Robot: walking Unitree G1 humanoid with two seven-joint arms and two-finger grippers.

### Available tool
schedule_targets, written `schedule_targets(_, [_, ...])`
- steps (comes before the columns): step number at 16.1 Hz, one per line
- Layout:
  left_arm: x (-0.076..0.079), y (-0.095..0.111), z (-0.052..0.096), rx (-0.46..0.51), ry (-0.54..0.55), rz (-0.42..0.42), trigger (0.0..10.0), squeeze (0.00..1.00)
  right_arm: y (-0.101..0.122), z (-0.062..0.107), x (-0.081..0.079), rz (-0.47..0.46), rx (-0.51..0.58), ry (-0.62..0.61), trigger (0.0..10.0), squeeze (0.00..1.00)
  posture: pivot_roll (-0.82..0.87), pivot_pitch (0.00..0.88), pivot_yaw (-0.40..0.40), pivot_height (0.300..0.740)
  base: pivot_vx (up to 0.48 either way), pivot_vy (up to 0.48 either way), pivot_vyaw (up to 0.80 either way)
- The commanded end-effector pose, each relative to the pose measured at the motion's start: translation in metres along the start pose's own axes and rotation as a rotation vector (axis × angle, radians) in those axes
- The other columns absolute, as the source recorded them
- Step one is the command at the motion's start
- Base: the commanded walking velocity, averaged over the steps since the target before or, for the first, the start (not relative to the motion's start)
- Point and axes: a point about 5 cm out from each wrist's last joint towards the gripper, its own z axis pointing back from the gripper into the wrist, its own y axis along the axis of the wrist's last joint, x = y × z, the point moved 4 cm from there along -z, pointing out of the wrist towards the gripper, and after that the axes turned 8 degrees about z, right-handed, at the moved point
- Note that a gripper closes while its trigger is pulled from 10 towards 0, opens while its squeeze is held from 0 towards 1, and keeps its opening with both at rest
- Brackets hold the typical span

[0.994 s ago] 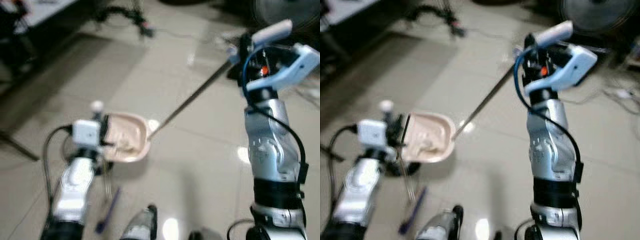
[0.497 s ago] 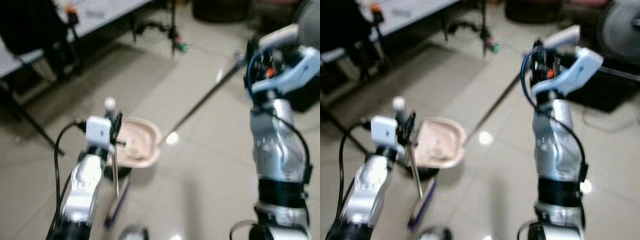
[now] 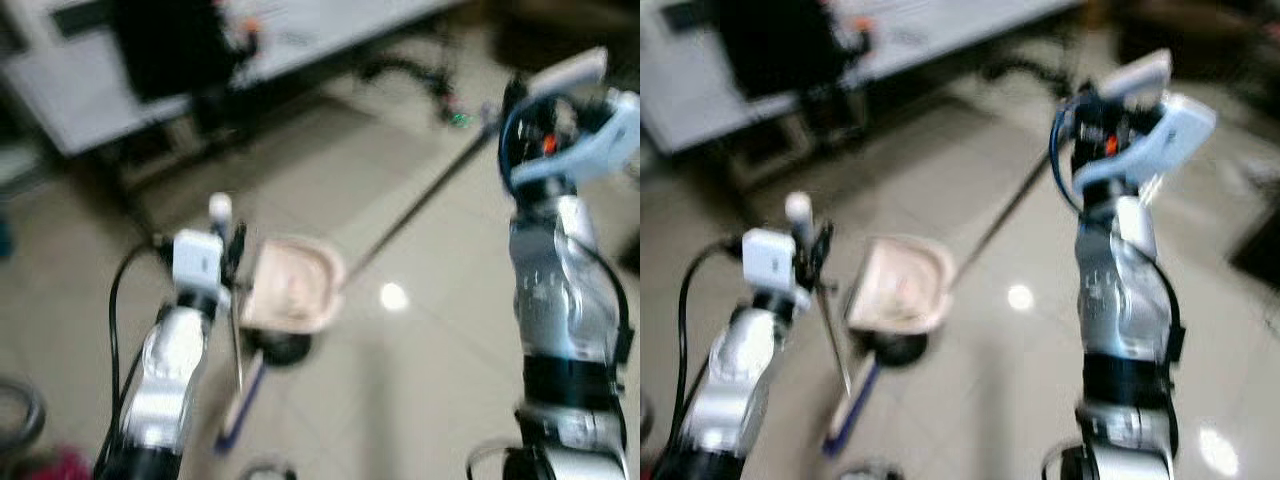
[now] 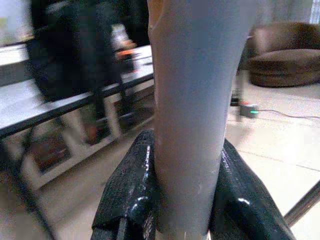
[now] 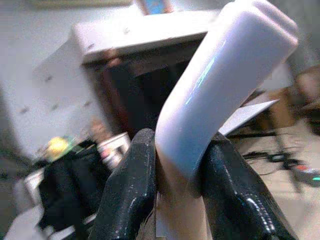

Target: Sweep floor

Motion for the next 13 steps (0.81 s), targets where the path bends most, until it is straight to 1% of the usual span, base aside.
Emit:
schedule_targets(1, [-0.011,0.002,0.003,-0.006,0.018,-0.033,10.0,0.0,0.009,-0.003,-0.015,-0.052,0.046,0.045,10.0,0.0,0.03,0.08,0.035,0.74,0.382,0.0,0.8])
schedule_targets(3, [-0.011,0.001,0.003,-0.011,0.019,-0.033,10.0,0.0,0.008,-0.003,-0.012,-0.053,0.047,0.035,10.0,0.0,0.03,0.081,0.036,0.74,0.381,0.0,0.8])
schedule_targets(4, [-0.011,0.001,0.004,-0.015,0.018,-0.033,10.0,0.0,0.008,-0.002,-0.009,-0.069,0.053,0.018,10.0,0.0,0.03,0.081,0.036,0.74,0.379,0.0,0.49])
schedule_targets(5, [-0.011,-0.001,0.004,-0.027,0.017,-0.032,10.0,0.0,0.007,0.0,-0.004,-0.075,0.056,-0.008,10.0,0.0,0.03,0.08,0.037,0.74,0.341,0.0,0.0])
schedule_targets(7, [-0.01,-0.003,0.004,-0.034,0.011,-0.029,10.0,0.0,0.005,0.002,0.004,-0.07,0.055,-0.04,10.0,0.0,0.03,0.081,0.039,0.74,0.0,0.0,0.0])
schedule_targets(9, [-0.01,-0.004,0.004,-0.037,0.007,-0.025,10.0,0.0,0.005,0.003,0.011,-0.093,0.06,-0.073,10.0,0.0,0.03,0.081,0.04,0.74,0.0,0.0,0.0])
schedule_targets(11, [-0.009,-0.004,0.004,-0.038,0.005,-0.017,10.0,0.0,0.007,0.003,0.017,-0.095,0.067,-0.098,10.0,0.0,0.02,0.082,0.04,0.74,0.0,0.0,0.0])
schedule_targets(12, [-0.009,-0.004,0.004,-0.037,0.004,-0.015,10.0,0.0,0.008,0.003,0.02,-0.074,0.075,-0.11,10.0,0.0,0.02,0.082,0.04,0.74,0.0,0.0,0.0])
schedule_targets(13, [-0.01,-0.003,0.004,-0.036,0.006,-0.016,10.0,0.0,0.013,0.003,0.023,-0.028,0.094,-0.116,10.0,0.0,0.02,0.084,0.042,0.74,0.0,0.0,0.0])
